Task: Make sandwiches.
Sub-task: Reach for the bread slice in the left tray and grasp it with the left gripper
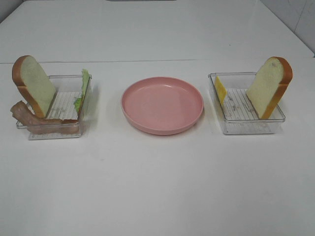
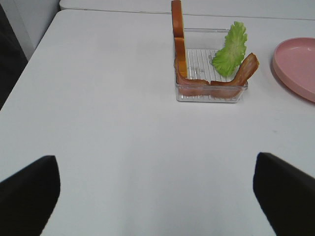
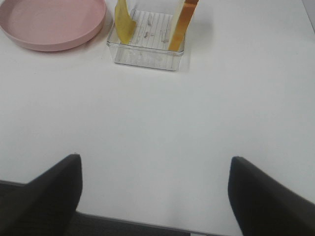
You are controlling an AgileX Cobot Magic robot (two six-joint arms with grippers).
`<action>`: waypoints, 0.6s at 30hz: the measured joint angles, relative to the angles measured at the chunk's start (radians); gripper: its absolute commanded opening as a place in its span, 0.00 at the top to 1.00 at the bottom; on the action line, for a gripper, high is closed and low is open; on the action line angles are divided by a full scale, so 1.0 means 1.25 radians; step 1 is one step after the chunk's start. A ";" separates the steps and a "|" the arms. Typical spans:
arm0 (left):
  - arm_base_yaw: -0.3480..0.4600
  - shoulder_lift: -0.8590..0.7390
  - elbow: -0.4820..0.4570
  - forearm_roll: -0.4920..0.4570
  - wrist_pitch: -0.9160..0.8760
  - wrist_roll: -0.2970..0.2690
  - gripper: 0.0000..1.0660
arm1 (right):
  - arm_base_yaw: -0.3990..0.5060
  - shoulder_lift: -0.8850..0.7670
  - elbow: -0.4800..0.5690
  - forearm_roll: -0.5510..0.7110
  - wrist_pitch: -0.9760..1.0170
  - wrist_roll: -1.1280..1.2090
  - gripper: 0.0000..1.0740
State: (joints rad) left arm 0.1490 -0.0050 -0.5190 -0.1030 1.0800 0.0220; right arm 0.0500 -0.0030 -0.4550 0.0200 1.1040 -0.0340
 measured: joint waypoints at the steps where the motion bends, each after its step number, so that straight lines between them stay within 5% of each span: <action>1: 0.000 0.000 0.000 0.000 0.000 0.000 0.06 | 0.000 0.000 0.000 0.000 0.000 0.000 0.25; 18: 0.000 0.001 0.000 0.000 0.000 0.000 0.06 | 0.000 0.000 0.000 0.000 0.000 0.000 0.25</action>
State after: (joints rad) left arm 0.1490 -0.0040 -0.5190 -0.1030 1.0800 0.0220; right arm 0.0500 -0.0030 -0.4550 0.0200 1.1040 -0.0340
